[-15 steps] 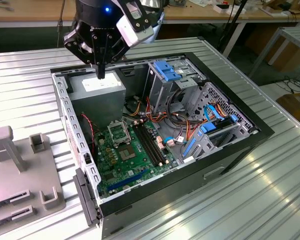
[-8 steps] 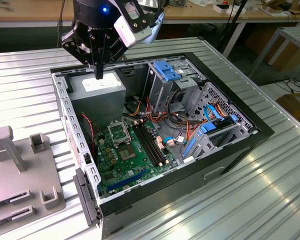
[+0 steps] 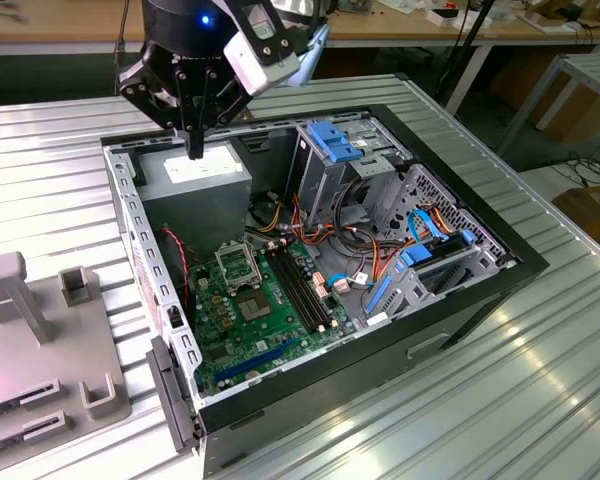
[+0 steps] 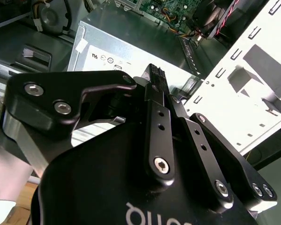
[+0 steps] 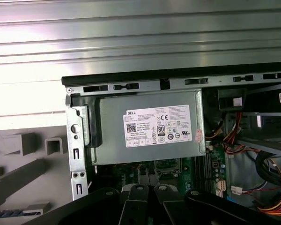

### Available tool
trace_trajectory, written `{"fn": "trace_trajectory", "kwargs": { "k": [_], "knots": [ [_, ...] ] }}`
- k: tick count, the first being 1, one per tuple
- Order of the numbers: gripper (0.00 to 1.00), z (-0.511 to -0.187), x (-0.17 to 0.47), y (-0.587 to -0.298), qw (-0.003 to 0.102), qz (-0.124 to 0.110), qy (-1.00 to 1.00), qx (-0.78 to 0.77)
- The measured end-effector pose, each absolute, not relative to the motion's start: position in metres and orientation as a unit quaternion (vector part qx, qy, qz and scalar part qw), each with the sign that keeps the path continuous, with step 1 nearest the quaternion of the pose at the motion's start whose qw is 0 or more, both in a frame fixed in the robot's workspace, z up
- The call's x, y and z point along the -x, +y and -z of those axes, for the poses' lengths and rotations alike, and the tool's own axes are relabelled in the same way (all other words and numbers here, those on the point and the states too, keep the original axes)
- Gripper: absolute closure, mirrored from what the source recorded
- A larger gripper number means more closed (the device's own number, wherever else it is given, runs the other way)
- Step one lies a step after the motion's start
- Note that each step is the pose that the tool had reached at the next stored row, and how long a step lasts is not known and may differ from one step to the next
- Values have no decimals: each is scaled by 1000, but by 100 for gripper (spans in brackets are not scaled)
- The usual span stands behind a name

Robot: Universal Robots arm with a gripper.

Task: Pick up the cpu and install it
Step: 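Reach for the cpu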

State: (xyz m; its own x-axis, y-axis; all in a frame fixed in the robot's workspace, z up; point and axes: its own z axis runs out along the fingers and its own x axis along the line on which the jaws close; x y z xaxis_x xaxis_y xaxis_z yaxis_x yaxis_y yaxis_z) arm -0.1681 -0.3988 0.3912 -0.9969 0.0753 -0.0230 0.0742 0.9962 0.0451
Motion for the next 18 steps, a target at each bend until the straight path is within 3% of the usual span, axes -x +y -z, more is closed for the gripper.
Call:
{"fn": "trace_trajectory", "kwargs": {
  "k": [18],
  "knots": [
    [89, -391, 175, -399, 12, -22, 999, -37]
  ]
}}
